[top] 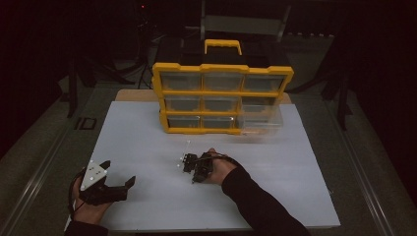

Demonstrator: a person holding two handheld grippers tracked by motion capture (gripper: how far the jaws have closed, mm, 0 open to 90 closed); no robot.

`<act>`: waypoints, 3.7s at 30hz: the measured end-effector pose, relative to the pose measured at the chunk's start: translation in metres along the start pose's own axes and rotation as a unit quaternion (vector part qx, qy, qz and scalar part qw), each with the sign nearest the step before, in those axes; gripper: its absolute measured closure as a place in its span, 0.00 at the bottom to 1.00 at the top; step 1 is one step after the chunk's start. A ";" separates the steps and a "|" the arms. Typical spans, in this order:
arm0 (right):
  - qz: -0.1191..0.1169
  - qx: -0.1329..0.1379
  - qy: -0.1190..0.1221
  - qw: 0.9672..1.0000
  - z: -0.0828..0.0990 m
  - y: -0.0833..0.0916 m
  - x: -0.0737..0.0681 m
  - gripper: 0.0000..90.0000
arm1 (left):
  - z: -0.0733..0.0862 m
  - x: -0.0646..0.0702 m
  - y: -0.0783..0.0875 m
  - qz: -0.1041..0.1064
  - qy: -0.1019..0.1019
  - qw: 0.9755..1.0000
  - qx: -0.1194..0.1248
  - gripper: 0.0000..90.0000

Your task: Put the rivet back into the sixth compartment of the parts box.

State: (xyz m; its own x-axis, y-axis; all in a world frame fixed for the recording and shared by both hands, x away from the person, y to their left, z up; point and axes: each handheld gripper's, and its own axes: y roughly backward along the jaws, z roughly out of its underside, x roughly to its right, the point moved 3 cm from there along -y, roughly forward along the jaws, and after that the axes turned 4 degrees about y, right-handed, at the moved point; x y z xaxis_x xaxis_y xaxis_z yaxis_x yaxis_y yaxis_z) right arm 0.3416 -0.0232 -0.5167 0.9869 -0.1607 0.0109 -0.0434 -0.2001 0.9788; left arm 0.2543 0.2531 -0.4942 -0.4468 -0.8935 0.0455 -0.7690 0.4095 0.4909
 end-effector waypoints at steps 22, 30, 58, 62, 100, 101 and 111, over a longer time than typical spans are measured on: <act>0.004 0.067 -0.036 0.997 -0.007 0.047 0.031 0.91 | 0.000 -0.001 0.000 0.000 0.001 1.000 0.001 0.01; 0.009 0.105 -0.043 0.994 -0.009 0.079 0.049 0.91 | 0.000 0.000 0.000 0.000 0.001 1.000 0.001 0.01; 0.100 0.197 -0.094 0.971 0.029 0.194 0.109 0.91 | 0.000 -0.001 0.000 0.001 0.002 1.000 0.002 0.01; 0.113 0.205 -0.107 0.966 0.047 0.207 0.114 0.91 | 0.000 -0.001 0.000 0.001 0.003 1.000 0.002 0.01; 0.166 0.192 -0.125 0.959 0.092 0.218 0.113 0.16 | 0.000 0.000 -0.001 0.001 0.001 1.000 0.000 0.01; 0.166 0.192 -0.123 0.959 0.089 0.218 0.112 0.16 | 0.000 0.000 -0.001 0.001 0.001 1.000 0.000 0.01; 0.159 0.198 -0.093 0.963 0.057 0.206 0.101 0.16 | 0.000 0.000 -0.001 0.002 0.003 1.000 0.003 0.01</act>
State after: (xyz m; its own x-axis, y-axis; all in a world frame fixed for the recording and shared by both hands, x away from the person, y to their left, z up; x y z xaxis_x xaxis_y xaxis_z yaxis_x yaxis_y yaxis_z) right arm 0.4237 -0.1356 -0.3259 0.8713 -0.4367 0.2239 -0.4299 -0.4592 0.7774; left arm 0.2548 0.2530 -0.4949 -0.4462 -0.8934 0.0526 -0.7700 0.4131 0.4863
